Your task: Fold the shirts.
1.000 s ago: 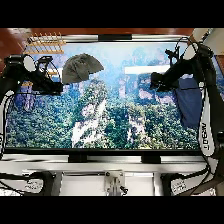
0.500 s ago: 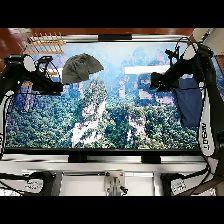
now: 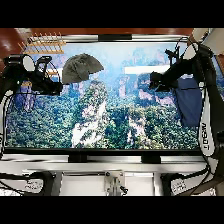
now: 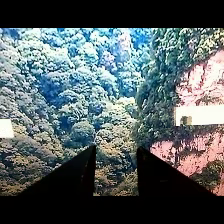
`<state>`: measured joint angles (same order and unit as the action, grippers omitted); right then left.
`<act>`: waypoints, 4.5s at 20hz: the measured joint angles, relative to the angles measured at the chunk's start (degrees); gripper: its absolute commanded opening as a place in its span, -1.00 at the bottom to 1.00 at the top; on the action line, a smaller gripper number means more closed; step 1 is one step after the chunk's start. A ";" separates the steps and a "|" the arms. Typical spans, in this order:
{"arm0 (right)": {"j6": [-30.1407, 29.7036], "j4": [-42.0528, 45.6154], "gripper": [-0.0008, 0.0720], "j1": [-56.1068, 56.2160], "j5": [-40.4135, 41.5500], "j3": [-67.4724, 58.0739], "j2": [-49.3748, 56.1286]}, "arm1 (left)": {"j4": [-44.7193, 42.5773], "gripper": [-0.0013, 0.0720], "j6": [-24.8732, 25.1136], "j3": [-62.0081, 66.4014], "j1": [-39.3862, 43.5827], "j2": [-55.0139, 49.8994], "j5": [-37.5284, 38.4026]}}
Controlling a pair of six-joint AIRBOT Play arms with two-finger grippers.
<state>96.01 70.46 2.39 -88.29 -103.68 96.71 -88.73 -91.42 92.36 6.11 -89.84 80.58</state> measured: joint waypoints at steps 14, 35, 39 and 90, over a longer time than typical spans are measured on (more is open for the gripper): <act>0.15 -0.94 0.31 0.00 2.97 0.00 0.00 | 5.14 -0.06 -7.23 0.00 0.00 -0.61 -8.17; -0.83 6.25 0.86 5.11 2.43 0.00 0.00 | 12.55 0.84 -8.70 19.37 -5.35 -25.40 -28.37; -0.81 7.21 0.86 5.27 2.86 0.00 0.00 | 14.19 0.22 -8.11 20.74 -5.03 -30.58 -31.36; -7.19 -3.52 0.86 -3.15 -6.01 11.87 -2.01 | 40.81 0.70 5.40 -51.82 22.43 19.67 -20.92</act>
<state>88.82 66.94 -0.75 -94.30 -91.81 94.70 -47.92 -86.02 40.53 28.53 -70.17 59.66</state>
